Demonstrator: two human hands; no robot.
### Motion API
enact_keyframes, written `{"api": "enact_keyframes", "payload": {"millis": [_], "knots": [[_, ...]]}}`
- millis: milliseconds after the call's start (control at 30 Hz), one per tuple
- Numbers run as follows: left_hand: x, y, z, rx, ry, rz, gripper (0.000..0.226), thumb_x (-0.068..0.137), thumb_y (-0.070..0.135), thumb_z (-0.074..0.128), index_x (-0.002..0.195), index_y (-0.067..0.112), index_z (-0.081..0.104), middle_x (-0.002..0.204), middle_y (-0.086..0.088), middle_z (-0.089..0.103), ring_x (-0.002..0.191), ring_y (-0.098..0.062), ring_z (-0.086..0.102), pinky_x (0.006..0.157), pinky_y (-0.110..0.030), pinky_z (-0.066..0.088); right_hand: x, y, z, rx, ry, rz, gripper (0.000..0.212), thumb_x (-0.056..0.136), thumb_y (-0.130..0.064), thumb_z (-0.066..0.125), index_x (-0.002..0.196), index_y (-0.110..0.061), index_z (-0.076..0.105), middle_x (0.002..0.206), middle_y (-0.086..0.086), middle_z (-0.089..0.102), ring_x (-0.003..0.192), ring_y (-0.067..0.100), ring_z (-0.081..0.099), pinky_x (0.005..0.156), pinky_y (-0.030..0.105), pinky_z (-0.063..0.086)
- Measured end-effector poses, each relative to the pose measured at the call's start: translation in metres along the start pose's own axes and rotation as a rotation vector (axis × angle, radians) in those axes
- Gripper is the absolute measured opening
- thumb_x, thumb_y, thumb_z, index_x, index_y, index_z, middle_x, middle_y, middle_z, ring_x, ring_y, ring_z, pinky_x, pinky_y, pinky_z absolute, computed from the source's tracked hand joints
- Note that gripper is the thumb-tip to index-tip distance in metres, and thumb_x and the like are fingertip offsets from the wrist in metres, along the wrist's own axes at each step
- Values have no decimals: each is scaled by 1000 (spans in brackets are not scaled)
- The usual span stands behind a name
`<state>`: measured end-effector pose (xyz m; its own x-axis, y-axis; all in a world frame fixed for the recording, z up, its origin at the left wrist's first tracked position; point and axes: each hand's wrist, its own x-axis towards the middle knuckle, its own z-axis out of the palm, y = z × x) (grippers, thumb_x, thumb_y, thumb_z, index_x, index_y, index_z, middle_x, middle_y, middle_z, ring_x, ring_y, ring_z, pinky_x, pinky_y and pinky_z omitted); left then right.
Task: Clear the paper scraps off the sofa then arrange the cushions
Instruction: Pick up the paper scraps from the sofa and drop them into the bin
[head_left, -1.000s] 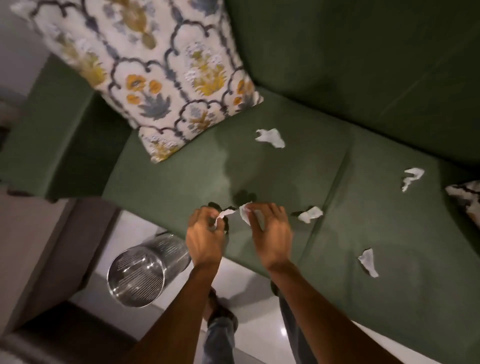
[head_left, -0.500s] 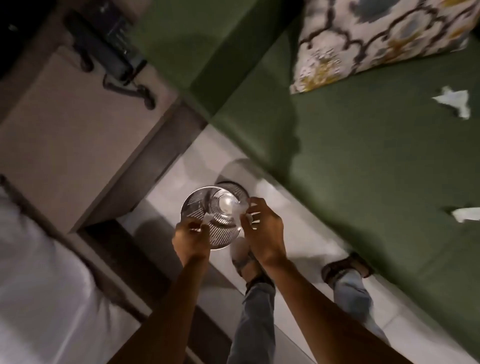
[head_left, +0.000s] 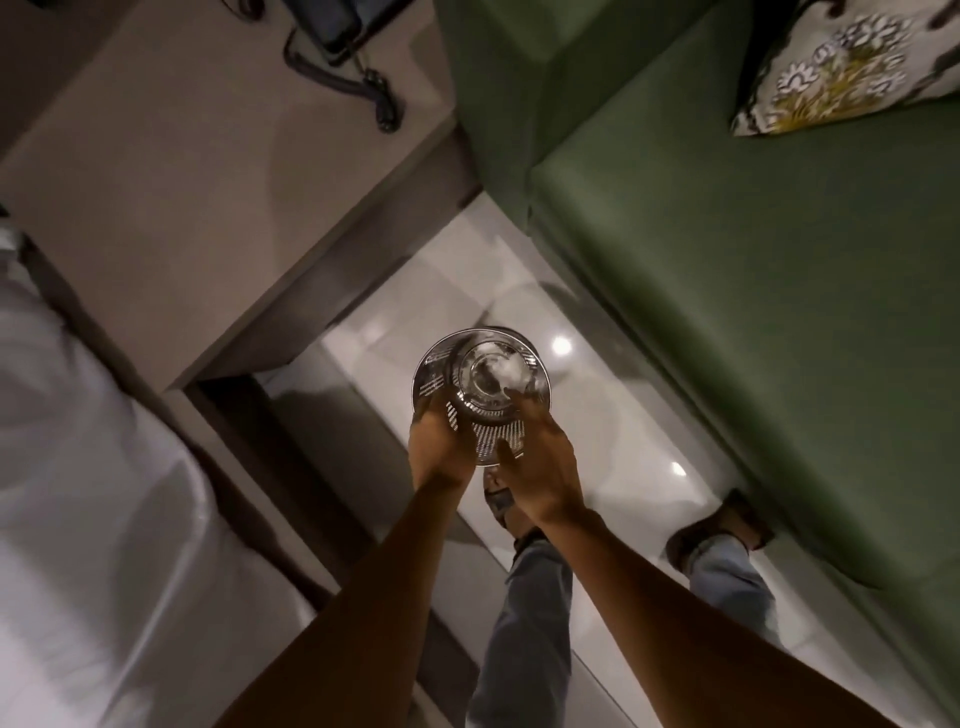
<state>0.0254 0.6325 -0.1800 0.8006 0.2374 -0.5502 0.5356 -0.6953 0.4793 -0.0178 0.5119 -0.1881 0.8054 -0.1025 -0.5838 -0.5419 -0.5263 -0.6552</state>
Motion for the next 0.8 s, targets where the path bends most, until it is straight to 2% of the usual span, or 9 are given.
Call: {"api": "enact_keyframes", "payload": {"millis": [67, 167, 300, 367, 433, 533, 633, 733, 800], "knots": [[-7, 7, -5, 7, -18, 49, 36, 98, 20, 58, 131, 11, 69, 134, -16, 72, 124, -40, 67, 100, -41, 53, -7, -2, -8, 9, 34, -41, 68, 96, -10, 73, 158, -20, 48, 163, 4, 52, 146, 28, 55, 118, 42, 49], [-19, 19, -13, 14, -48, 89, 57, 94, 47, 43, 136, 17, 67, 143, -13, 66, 127, -38, 64, 104, -44, 53, -18, -7, -24, 42, 122, -94, 67, 91, -1, 76, 154, -15, 54, 156, 6, 58, 142, 28, 59, 113, 44, 54], [-37, 37, -10, 139, -66, 150, 51, 109, 41, 40, 152, 17, 54, 162, -12, 49, 150, -38, 43, 121, -53, 41, -29, -5, -57, 44, 153, -118, 66, 91, -2, 75, 152, -16, 54, 154, 2, 59, 137, 26, 62, 106, 45, 59], [-48, 51, -6, 180, -44, 192, 58, 107, 44, 38, 157, 16, 48, 168, -13, 39, 156, -38, 32, 129, -49, 28, -34, -1, -77, 19, 147, -108, 67, 94, -7, 73, 155, -20, 49, 156, -2, 56, 137, 23, 60, 105, 45, 59], [-61, 70, 0, 196, -23, 208, 57, 109, 43, 40, 160, 17, 43, 171, -13, 34, 158, -37, 28, 130, -47, 22, -41, 7, -101, 7, 155, -113, 69, 95, -10, 72, 157, -22, 45, 158, -4, 53, 139, 22, 58, 106, 46, 58], [-80, 100, 16, 171, -44, 216, 60, 110, 44, 44, 163, 18, 36, 174, -10, 27, 163, -33, 20, 132, -52, 21, -48, 22, -139, 43, 188, -108, 68, 96, -12, 69, 158, -25, 44, 159, -3, 51, 140, 22, 57, 106, 47, 57], [-98, 128, 36, 327, -115, 280, 71, 106, 57, 29, 167, 22, 25, 178, -6, 15, 165, -30, 8, 134, -49, 12, -57, 43, -176, 27, 233, -78, 66, 98, -15, 68, 159, -22, 45, 157, 3, 53, 134, 28, 62, 101, 47, 59], [-119, 163, 63, 263, -120, 298, 64, 109, 56, 36, 166, 30, 26, 178, 0, 16, 164, -29, 12, 129, -41, 4, -70, 68, -219, 8, 295, -46, 65, 99, -18, 70, 159, -23, 46, 154, 6, 55, 127, 31, 66, 98, 44, 61], [-135, 192, 86, 272, -138, 362, 64, 109, 60, 34, 166, 33, 24, 177, 1, 17, 164, -27, 14, 129, -44, 5, -79, 91, -252, 3, 345, -39, 65, 98, -17, 70, 158, -23, 47, 153, 5, 56, 128, 29, 65, 103, 40, 57]]}}
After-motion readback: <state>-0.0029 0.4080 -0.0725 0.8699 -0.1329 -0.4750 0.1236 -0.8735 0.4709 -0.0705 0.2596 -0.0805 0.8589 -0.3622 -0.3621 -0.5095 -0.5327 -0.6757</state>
